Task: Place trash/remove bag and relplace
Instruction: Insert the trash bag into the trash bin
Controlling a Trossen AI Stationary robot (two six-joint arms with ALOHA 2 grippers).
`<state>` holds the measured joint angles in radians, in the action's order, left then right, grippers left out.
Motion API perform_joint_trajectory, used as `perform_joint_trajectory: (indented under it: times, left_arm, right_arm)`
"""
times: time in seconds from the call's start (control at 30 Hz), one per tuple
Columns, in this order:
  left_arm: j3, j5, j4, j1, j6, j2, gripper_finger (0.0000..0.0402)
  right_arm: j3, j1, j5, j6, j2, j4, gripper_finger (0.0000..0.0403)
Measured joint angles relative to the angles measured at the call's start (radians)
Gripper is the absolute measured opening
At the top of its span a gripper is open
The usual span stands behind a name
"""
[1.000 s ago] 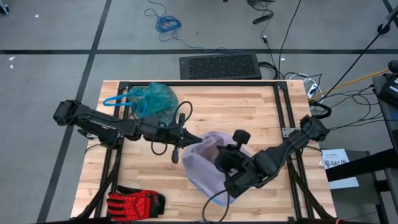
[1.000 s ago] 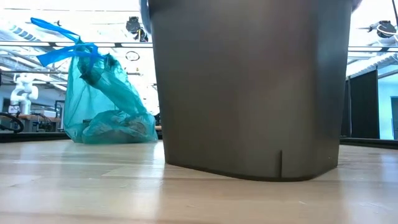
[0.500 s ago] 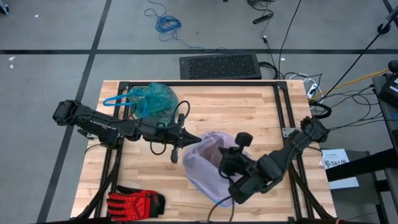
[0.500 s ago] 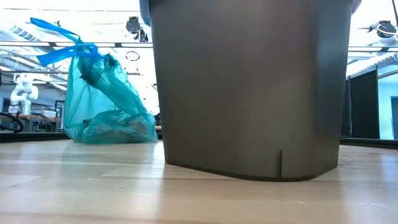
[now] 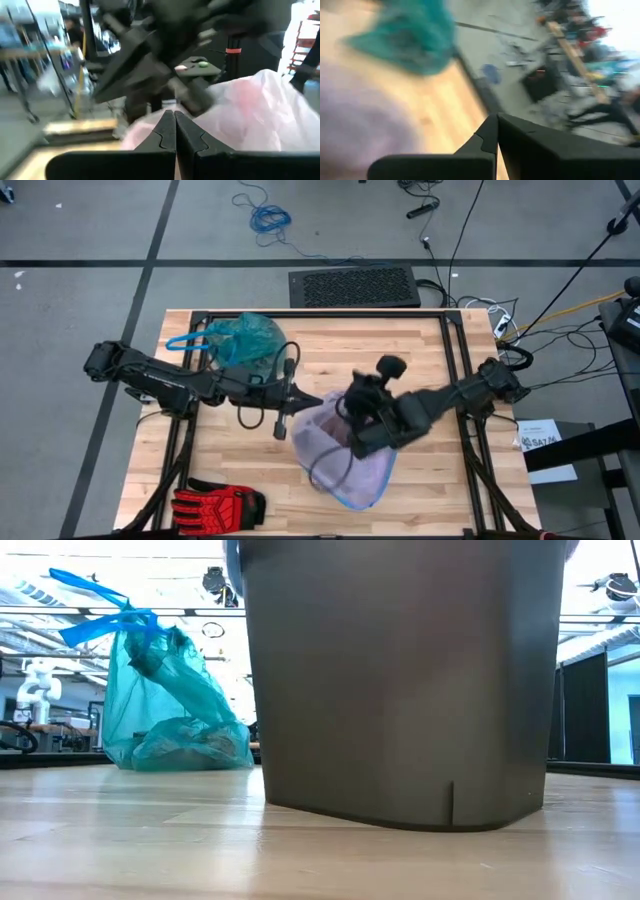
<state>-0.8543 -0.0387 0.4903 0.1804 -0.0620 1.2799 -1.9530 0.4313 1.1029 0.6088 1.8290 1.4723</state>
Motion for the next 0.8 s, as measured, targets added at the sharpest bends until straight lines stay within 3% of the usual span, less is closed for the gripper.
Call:
perform_joint_trajectory:
  times: [0.07, 0.13, 0.27, 0.37, 0.47, 0.57, 0.7, 0.8]
  left_arm:
    - [0.0, 0.0, 0.011, -0.01, -0.089, -0.008, 0.0]
    - [0.0, 0.011, 0.03, -0.03, -0.123, -0.02, 0.0]
    - [-0.023, 0.071, 0.036, -0.06, -0.024, -0.055, 0.0]
    - [-0.035, 0.055, 0.036, -0.051, 0.153, -0.089, 0.0]
    - [-0.035, -0.022, 0.014, -0.018, 0.285, -0.141, 0.0]
    - [-0.035, -0.096, -0.053, 0.009, 0.447, -0.206, 0.0]
    - [-0.036, -0.147, -0.314, 0.068, 0.527, -0.309, 0.0]
    - [-0.035, -0.199, -0.536, 0.111, 0.665, -0.369, 0.0]
  right_arm:
    - [0.02, -0.043, 0.057, 0.011, -0.001, 0.032, 0.0]
    - [0.045, -0.091, 0.049, 0.011, -0.001, 0.055, 0.0]
    - [0.065, -0.151, -0.051, 0.014, -0.001, 0.099, 0.0]
    - [0.042, -0.147, -0.232, 0.077, -0.044, 0.098, 0.0]
    - [0.02, -0.107, -0.393, 0.258, -0.14, 0.101, 0.0]
    - [0.015, -0.037, -0.444, 0.489, -0.239, 0.1, 0.0]
    - [0.018, 0.088, -0.506, 0.71, -0.334, 0.099, 0.0]
    - [0.05, 0.216, -0.515, 0.872, -0.337, 0.083, 0.0]
